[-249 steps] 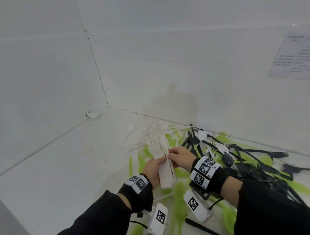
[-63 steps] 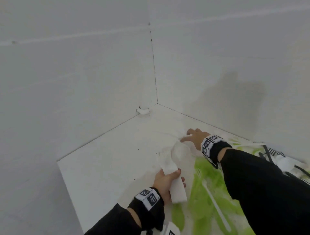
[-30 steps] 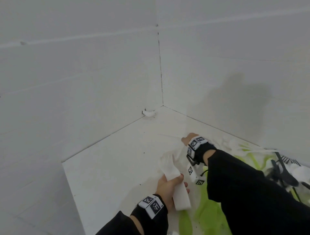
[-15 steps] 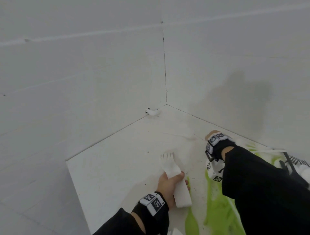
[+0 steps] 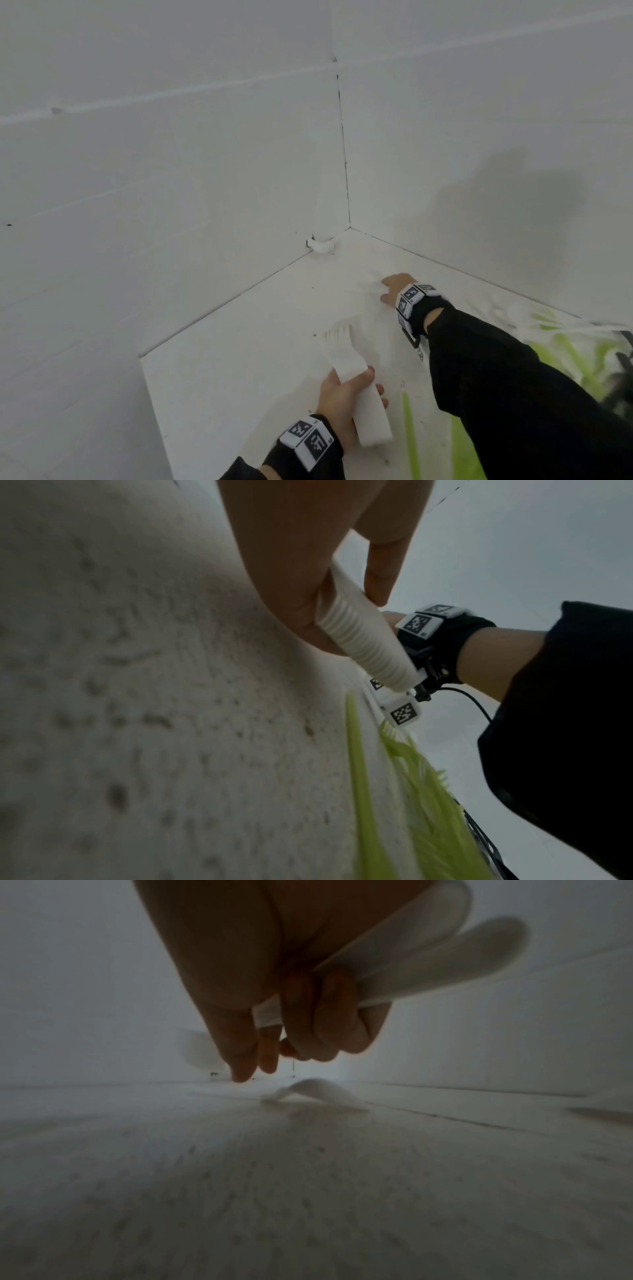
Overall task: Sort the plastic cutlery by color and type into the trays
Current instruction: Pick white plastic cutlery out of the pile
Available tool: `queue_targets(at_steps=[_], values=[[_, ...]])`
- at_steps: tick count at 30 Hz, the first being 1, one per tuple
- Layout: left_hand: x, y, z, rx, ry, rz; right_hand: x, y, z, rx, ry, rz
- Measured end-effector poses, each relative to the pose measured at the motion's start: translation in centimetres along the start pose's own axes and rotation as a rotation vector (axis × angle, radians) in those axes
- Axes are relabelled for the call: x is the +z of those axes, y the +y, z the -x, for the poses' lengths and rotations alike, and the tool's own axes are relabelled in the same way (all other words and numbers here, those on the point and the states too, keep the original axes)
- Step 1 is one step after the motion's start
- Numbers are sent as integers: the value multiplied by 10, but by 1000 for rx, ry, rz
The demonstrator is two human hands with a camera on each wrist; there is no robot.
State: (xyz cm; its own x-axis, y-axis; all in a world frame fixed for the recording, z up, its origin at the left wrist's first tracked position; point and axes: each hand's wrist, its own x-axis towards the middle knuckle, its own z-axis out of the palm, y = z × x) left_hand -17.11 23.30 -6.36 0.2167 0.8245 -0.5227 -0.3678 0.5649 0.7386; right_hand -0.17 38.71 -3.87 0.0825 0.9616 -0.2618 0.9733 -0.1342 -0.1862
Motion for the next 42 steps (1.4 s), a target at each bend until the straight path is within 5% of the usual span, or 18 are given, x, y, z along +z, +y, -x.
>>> queue_targets(at_steps=[14, 22, 29, 42], values=[[8, -9, 11, 37, 7, 0, -23, 40, 55, -58, 62, -26], [34, -20, 40, 88, -49, -7, -28, 63, 160, 13, 255, -470], [86, -46, 71, 98, -206, -46, 2, 55, 252, 111, 119, -1108], [163, -132, 138, -77, -405, -202, 29, 129, 383, 321, 295, -1311]])
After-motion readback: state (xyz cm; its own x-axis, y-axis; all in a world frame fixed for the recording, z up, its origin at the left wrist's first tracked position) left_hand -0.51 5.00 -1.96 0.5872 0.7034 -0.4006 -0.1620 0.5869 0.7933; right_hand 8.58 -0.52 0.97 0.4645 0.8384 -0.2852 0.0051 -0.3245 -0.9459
